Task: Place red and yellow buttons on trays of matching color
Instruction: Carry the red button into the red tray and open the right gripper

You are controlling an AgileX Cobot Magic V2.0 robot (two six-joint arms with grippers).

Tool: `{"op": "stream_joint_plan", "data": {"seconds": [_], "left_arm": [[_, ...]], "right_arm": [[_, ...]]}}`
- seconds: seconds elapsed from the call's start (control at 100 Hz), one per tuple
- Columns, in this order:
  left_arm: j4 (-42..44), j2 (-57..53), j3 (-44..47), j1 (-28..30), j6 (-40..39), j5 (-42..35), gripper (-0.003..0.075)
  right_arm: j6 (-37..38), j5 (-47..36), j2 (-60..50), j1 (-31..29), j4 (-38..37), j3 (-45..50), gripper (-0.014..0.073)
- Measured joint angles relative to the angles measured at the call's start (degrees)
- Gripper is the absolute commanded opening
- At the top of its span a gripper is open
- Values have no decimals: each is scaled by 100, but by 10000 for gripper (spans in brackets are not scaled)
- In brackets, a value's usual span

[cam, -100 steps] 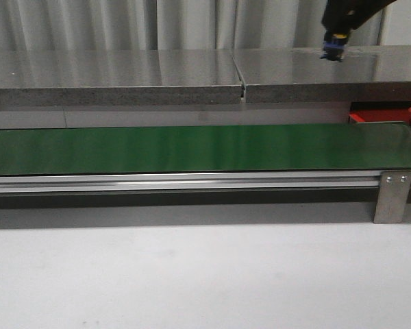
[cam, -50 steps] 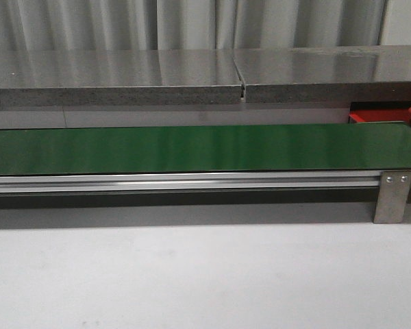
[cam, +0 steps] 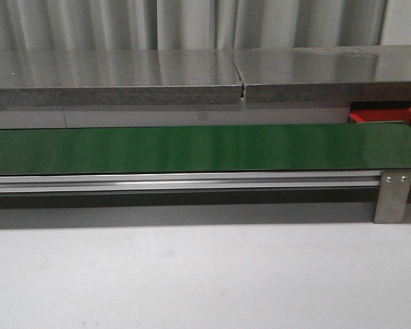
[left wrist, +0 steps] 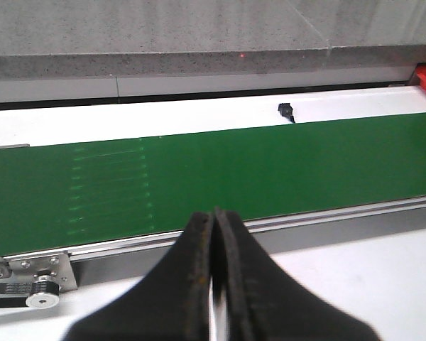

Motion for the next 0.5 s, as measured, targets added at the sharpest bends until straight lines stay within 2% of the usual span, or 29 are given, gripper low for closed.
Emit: {"op": "stream_joint_plan", "data": {"seconds": [0.4, 0.45, 0.5], "left_arm": [[0, 0, 0, 0, 0, 0, -19], [0, 0, 0, 0, 0, 0, -19], [-2, 0, 0, 0, 0, 0, -19]], "right_arm": [[23, -699, 861, 0, 98, 0, 160], [27, -733, 924, 0, 141, 0, 195], [27, -747, 971, 0, 199, 0, 269]]}}
